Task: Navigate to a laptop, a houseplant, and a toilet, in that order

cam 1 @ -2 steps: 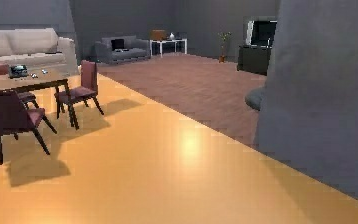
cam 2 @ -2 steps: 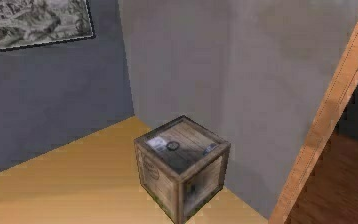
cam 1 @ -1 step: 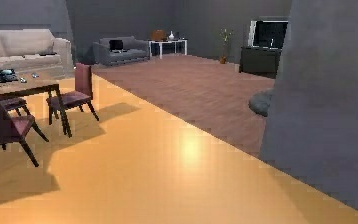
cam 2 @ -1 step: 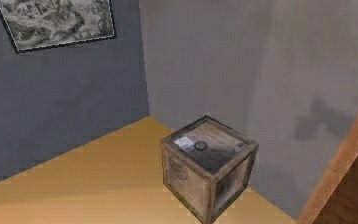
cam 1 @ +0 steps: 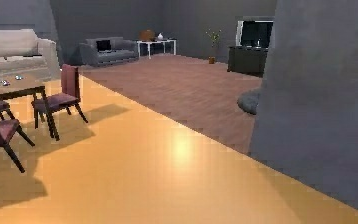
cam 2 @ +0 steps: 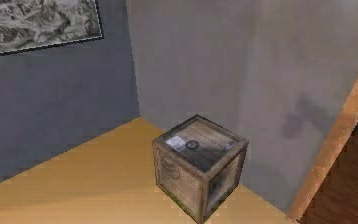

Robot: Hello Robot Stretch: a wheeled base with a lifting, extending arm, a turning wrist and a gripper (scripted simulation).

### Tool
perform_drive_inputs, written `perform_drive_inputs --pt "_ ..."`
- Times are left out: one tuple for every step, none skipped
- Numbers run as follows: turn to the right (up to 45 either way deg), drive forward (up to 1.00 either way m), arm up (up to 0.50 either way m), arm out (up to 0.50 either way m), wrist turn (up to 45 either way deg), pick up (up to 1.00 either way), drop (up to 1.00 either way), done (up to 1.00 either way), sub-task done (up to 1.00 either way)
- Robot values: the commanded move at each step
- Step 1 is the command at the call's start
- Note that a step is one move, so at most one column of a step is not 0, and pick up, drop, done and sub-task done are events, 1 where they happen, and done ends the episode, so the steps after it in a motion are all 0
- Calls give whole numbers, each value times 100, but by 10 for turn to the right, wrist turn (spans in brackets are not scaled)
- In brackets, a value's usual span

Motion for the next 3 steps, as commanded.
perform_drive_inputs --pt "0 25 0 0 0 0 0 0 0" --pt "-150 0 0 0 0 0 0 0 0" --pt "0 100 0 0 0 0 0 0 0"
